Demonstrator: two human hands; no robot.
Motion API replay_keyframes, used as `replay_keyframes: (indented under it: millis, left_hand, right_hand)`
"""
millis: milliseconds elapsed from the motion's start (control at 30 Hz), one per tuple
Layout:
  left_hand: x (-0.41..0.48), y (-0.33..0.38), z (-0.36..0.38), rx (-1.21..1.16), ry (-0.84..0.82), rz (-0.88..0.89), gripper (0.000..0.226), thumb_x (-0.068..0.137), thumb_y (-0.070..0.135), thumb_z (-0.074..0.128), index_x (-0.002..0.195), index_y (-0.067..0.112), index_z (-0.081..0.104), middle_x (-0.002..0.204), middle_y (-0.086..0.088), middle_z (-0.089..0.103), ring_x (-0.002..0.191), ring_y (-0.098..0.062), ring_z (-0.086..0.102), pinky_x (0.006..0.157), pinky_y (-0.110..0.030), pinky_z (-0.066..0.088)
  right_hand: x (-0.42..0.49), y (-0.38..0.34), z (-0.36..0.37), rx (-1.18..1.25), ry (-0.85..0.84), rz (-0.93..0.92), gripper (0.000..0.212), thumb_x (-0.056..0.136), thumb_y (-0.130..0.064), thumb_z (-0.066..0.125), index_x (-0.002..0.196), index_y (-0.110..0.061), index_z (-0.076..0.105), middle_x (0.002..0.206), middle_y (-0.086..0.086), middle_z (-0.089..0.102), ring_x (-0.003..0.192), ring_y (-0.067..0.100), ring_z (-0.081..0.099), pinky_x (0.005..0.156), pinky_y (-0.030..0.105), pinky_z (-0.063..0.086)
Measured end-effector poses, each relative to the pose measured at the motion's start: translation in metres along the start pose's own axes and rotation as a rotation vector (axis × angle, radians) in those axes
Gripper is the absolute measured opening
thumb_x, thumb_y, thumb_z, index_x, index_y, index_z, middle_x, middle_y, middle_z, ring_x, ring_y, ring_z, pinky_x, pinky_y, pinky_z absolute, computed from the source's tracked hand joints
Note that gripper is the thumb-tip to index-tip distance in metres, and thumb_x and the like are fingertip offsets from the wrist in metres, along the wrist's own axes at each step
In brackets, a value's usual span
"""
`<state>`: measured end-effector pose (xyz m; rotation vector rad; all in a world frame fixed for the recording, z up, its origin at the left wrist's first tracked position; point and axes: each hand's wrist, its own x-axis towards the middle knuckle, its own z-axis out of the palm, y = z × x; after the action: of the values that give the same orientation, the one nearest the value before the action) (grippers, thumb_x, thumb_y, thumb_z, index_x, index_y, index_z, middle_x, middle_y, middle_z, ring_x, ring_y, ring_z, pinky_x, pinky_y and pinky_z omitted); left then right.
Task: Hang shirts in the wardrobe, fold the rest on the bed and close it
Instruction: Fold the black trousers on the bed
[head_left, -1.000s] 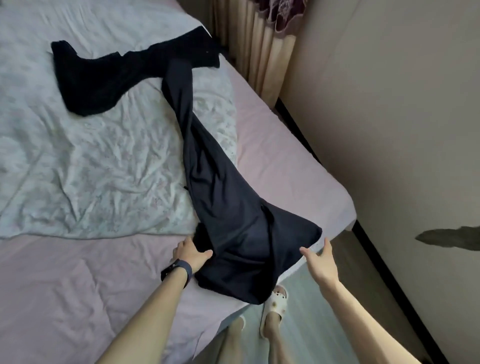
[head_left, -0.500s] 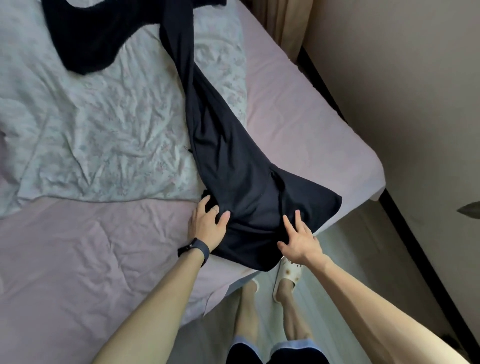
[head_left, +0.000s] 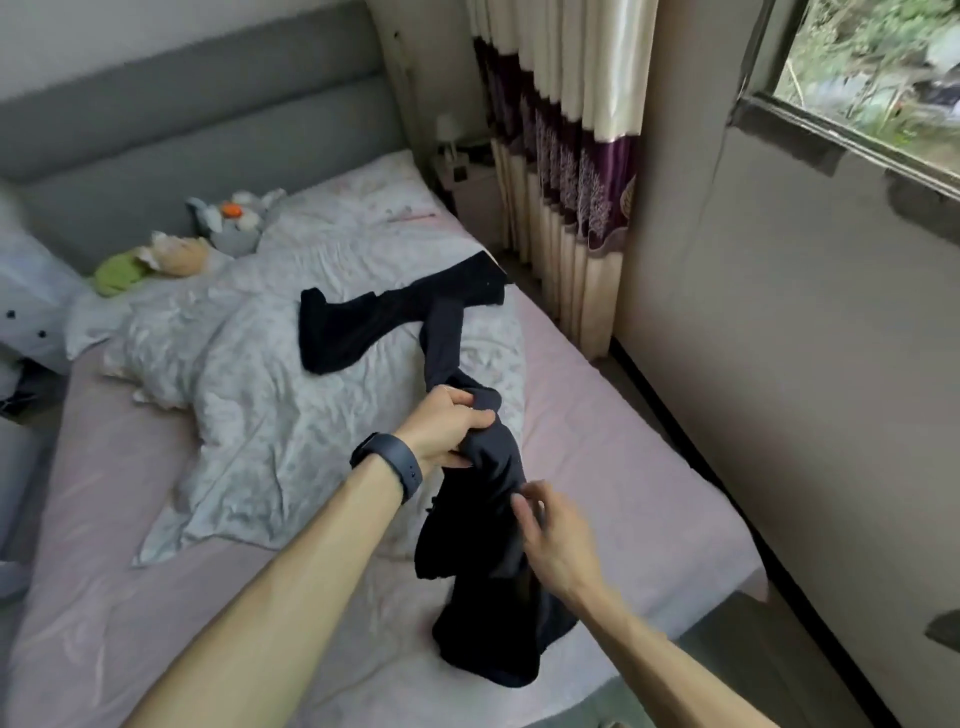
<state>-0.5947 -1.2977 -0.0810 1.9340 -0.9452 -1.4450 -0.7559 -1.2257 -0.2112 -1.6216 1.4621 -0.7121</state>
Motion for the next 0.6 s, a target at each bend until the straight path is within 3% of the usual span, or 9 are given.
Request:
replay_keyframes:
  millis: [33,67,133,233,300,367,433,533,600]
  left_hand:
    - [-0.013,0.018,-0.007,-0.04,0.01,0.015,0.028,0.095,0.012,0.065,0.118,0.018,0.05,0.117,-0.01,0.062,0.109,-0.029,0.062,0.069,-0.038,0.056]
    - [-0.018,0.026,-0.011,-0.079,0.008,0.012,0.035,0.095,0.01,0.064,0.125,0.018,0.047,0.122,-0.011,0.06,0.112,-0.031,0.061,0.068,-0.037,0.055]
    - [-0.036,0.045,-0.022,-0.137,0.014,0.019,0.038,0.096,0.005,0.061,0.129,0.016,0.046,0.125,-0.014,0.06,0.113,-0.033,0.061,0.071,-0.039,0.054]
    - [-0.059,0.062,-0.033,-0.188,0.003,0.025,0.033,0.097,0.002,0.058,0.126,0.014,0.047,0.126,-0.016,0.061,0.1,-0.029,0.065,0.069,-0.04,0.054]
    - [-0.068,0.073,-0.042,-0.228,-0.003,0.034,0.03,0.098,0.0,0.056,0.124,0.012,0.049,0.124,-0.015,0.063,0.095,-0.028,0.067,0.068,-0.04,0.056]
    - [-0.076,0.082,-0.05,-0.259,-0.027,0.038,0.026,0.097,-0.001,0.056,0.12,0.01,0.051,0.118,-0.016,0.065,0.093,-0.029,0.07,0.068,-0.041,0.058]
    - [-0.084,0.089,-0.059,-0.287,-0.064,0.06,0.023,0.096,-0.002,0.056,0.117,0.008,0.055,0.116,-0.018,0.065,0.094,-0.029,0.071,0.072,-0.042,0.061]
    - [-0.094,0.094,-0.072,-0.242,-0.091,0.13,0.026,0.094,-0.002,0.052,0.113,0.01,0.065,0.113,-0.015,0.067,0.097,-0.026,0.071,0.077,-0.04,0.06]
    - [-0.098,0.094,-0.075,-0.136,-0.03,0.198,0.037,0.086,-0.006,0.049,0.109,0.015,0.07,0.112,-0.01,0.07,0.101,-0.021,0.071,0.079,-0.035,0.059]
  right_hand:
    - [0.008,-0.016,-0.011,0.05,0.027,-0.029,0.007,0.101,-0.036,0.055,0.098,-0.031,0.06,0.096,-0.015,0.068,0.098,0.018,0.066,0.083,0.033,0.048]
    - [0.016,-0.023,-0.016,0.107,0.047,-0.03,0.01,0.102,-0.032,0.054,0.093,-0.034,0.058,0.095,-0.019,0.067,0.097,0.012,0.066,0.085,0.033,0.05]
    - [0.028,-0.047,-0.032,0.234,0.035,-0.077,0.004,0.098,-0.033,0.059,0.1,-0.035,0.057,0.109,-0.028,0.063,0.104,-0.001,0.063,0.091,0.03,0.051]
    - [0.035,-0.081,-0.045,0.336,-0.138,-0.136,0.054,0.082,-0.055,0.07,0.129,-0.039,0.049,0.123,-0.028,0.059,0.113,-0.009,0.057,0.088,0.013,0.046]
    - [0.036,-0.101,-0.046,0.254,-0.148,-0.202,0.042,0.082,-0.059,0.069,0.117,-0.041,0.055,0.102,-0.023,0.067,0.092,-0.006,0.064,0.074,0.012,0.048]
    - [0.038,-0.115,-0.045,0.222,-0.037,-0.244,0.01,0.092,-0.038,0.065,0.089,-0.041,0.056,0.076,-0.015,0.066,0.066,0.002,0.062,0.055,0.017,0.043]
    - [0.044,-0.124,-0.048,0.22,0.026,-0.254,0.029,0.097,-0.024,0.06,0.073,-0.038,0.051,0.065,-0.017,0.061,0.058,0.004,0.056,0.052,0.019,0.037]
    - [0.052,-0.137,-0.062,0.157,-0.034,-0.269,0.026,0.098,-0.03,0.058,0.073,-0.025,0.053,0.062,-0.009,0.058,0.057,0.007,0.051,0.058,0.031,0.038]
    - [0.059,-0.143,-0.072,0.145,-0.075,-0.264,0.028,0.098,-0.032,0.058,0.073,-0.019,0.053,0.06,-0.008,0.054,0.056,0.006,0.047,0.059,0.031,0.038]
